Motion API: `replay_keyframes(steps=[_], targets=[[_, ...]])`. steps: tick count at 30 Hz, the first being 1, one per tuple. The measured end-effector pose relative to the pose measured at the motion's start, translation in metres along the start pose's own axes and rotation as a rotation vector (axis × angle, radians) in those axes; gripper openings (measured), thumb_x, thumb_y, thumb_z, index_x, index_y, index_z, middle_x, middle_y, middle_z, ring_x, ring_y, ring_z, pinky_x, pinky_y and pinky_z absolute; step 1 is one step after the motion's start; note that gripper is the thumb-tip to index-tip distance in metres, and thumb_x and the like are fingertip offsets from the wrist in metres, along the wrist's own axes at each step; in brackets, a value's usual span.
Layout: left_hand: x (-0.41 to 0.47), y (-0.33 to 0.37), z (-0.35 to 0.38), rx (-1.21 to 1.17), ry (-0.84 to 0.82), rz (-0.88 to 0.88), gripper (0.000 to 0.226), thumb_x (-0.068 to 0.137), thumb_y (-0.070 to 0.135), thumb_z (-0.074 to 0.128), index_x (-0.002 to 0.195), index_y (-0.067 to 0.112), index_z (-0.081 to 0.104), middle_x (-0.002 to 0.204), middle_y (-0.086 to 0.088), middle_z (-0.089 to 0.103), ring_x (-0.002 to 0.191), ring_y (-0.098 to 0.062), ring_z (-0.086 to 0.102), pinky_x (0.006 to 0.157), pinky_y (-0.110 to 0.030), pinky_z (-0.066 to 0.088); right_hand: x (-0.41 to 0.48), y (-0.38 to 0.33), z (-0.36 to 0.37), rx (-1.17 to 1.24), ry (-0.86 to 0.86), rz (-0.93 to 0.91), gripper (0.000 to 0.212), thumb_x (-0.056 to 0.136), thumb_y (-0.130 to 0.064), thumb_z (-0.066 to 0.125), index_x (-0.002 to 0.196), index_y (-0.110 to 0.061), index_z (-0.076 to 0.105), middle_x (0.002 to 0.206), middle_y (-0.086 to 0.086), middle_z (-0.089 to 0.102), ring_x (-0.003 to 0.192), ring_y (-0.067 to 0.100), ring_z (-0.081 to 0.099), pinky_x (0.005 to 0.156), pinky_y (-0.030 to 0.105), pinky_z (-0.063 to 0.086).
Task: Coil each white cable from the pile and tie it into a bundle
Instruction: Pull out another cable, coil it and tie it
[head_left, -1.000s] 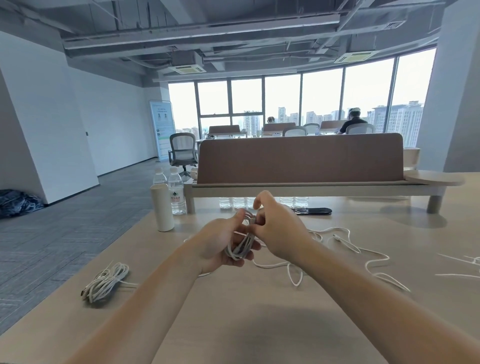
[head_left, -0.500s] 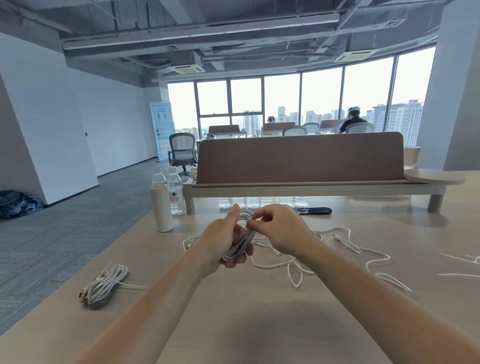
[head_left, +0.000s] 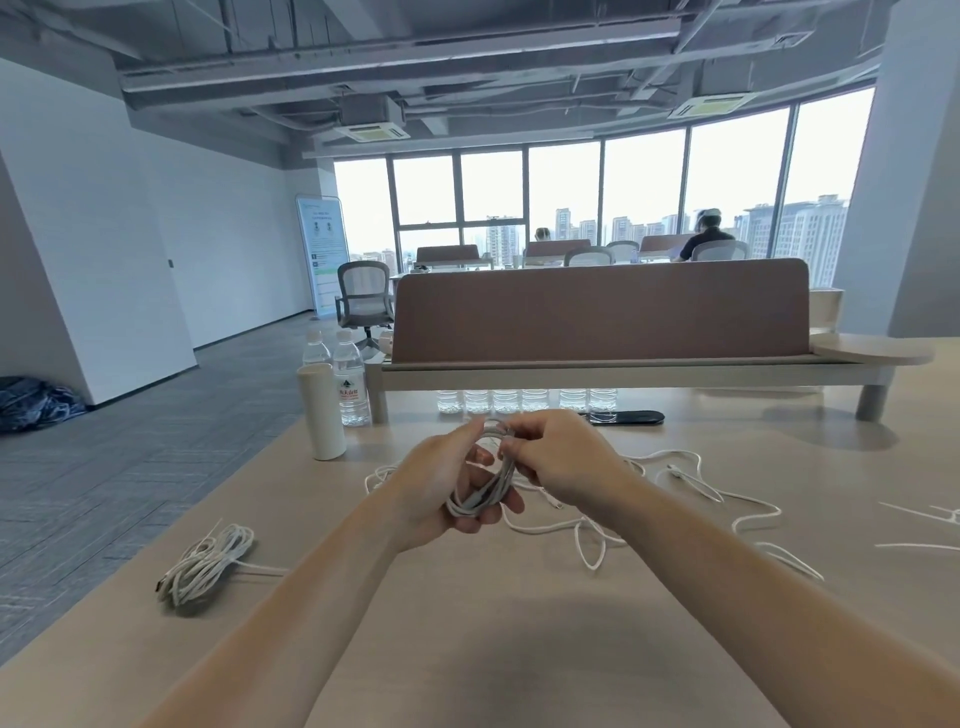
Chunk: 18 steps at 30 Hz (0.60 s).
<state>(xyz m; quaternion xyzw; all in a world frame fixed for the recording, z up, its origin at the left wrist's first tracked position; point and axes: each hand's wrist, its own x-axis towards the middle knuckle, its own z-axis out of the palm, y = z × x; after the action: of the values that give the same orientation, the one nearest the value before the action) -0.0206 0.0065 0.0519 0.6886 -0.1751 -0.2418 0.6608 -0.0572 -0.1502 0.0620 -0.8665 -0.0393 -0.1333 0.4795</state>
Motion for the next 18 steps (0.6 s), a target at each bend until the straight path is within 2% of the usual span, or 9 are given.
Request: replay_keyframes(steps=[3, 6, 8, 12, 16, 18], targets=[[0.001, -0.003, -0.005, -0.017, -0.027, -0.029, 0.049, 0.103, 0.057, 0.032, 0.101, 0.009, 0.036, 0.093, -0.033, 0.069, 0.06, -0.028, 0.055, 0.043, -0.025, 0.036, 0.002, 0.002, 0.003, -0.059, 0.034, 0.002, 0.019, 0.098, -0.012, 0.057, 0.083, -0.013, 0.069, 0.047, -0.012, 0.048, 0.041, 0.001, 0.038, 0.045, 0.016, 0.03], [0.0, -0.003, -0.005, -0.009, -0.009, -0.047, 0.047, 0.102, 0.059, 0.035, 0.09, 0.013, 0.034, 0.099, -0.031, 0.071, 0.064, -0.029, 0.06, 0.048, -0.026, 0.041, 0.004, 0.003, 0.006, -0.12, 0.055, -0.014, 0.017, 0.098, -0.013, 0.057, 0.089, -0.01, 0.07, 0.06, -0.005, 0.053, 0.051, 0.008, 0.043, 0.044, 0.014, 0.033], [0.0, -0.002, -0.005, 0.002, 0.012, -0.048, 0.046, 0.101, 0.059, 0.037, 0.091, 0.014, 0.038, 0.1, -0.028, 0.073, 0.065, -0.028, 0.065, 0.051, -0.026, 0.043, 0.005, 0.003, 0.006, -0.164, 0.072, -0.02, 0.017, 0.098, -0.014, 0.056, 0.089, -0.012, 0.07, 0.065, -0.002, 0.057, 0.055, 0.011, 0.046, 0.049, 0.019, 0.037], [-0.002, 0.001, -0.001, 0.022, 0.079, -0.049, 0.049, 0.102, 0.058, 0.038, 0.103, 0.01, 0.048, 0.098, -0.024, 0.075, 0.065, -0.027, 0.067, 0.054, -0.025, 0.045, 0.004, 0.001, 0.005, -0.224, 0.106, -0.03, 0.019, 0.098, -0.015, 0.056, 0.084, -0.017, 0.067, 0.063, -0.004, 0.056, 0.055, 0.012, 0.047, 0.053, 0.028, 0.036], [0.0, 0.004, 0.012, 0.093, 0.115, -0.035, 0.065, 0.104, 0.057, 0.033, 0.105, -0.001, 0.061, 0.089, -0.02, 0.075, 0.062, -0.023, 0.063, 0.055, -0.026, 0.046, -0.001, 0.005, 0.001, -0.271, 0.16, -0.049, 0.016, 0.098, -0.016, 0.055, 0.089, -0.014, 0.068, 0.072, 0.002, 0.062, 0.063, 0.019, 0.051, 0.062, 0.033, 0.042], [0.005, 0.004, 0.02, 0.1, 0.1, -0.032, 0.072, 0.105, 0.057, 0.032, 0.11, -0.007, 0.064, 0.087, -0.02, 0.075, 0.063, -0.024, 0.062, 0.056, -0.027, 0.045, -0.006, 0.009, -0.006, -0.287, 0.184, -0.055, 0.016, 0.099, -0.017, 0.054, 0.091, -0.015, 0.068, 0.071, 0.0, 0.061, 0.063, 0.017, 0.051, 0.061, 0.032, 0.041]])
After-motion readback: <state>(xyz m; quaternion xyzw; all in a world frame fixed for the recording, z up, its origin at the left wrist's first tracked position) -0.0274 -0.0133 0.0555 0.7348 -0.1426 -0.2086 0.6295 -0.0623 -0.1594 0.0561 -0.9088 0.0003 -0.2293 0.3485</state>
